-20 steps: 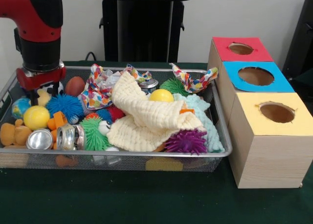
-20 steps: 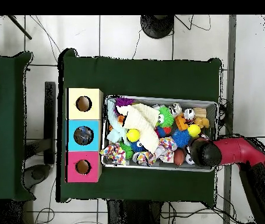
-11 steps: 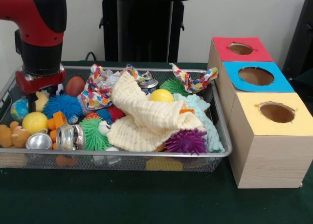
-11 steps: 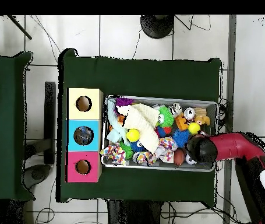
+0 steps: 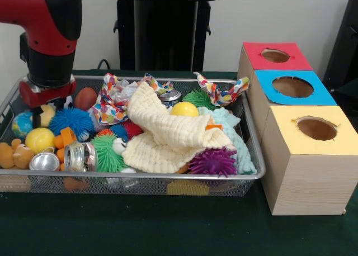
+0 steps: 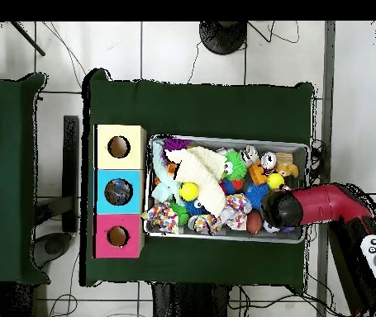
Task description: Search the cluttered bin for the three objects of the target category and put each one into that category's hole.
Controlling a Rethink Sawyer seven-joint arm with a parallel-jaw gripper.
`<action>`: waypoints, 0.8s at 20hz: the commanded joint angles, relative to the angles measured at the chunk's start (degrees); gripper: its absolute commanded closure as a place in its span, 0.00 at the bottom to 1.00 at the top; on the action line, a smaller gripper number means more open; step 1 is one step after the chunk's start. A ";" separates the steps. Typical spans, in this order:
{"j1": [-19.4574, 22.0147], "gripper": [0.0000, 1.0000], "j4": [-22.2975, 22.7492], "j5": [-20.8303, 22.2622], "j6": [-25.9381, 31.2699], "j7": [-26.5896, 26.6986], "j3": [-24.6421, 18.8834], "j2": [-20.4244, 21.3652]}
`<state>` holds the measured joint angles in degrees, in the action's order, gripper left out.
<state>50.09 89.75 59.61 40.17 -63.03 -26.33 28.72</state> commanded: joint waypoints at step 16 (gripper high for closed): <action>1.26 1.00 -1.70 3.04 12.07 17.90 5.18 3.31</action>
<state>49.18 89.78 59.19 45.00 -63.03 -25.11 29.31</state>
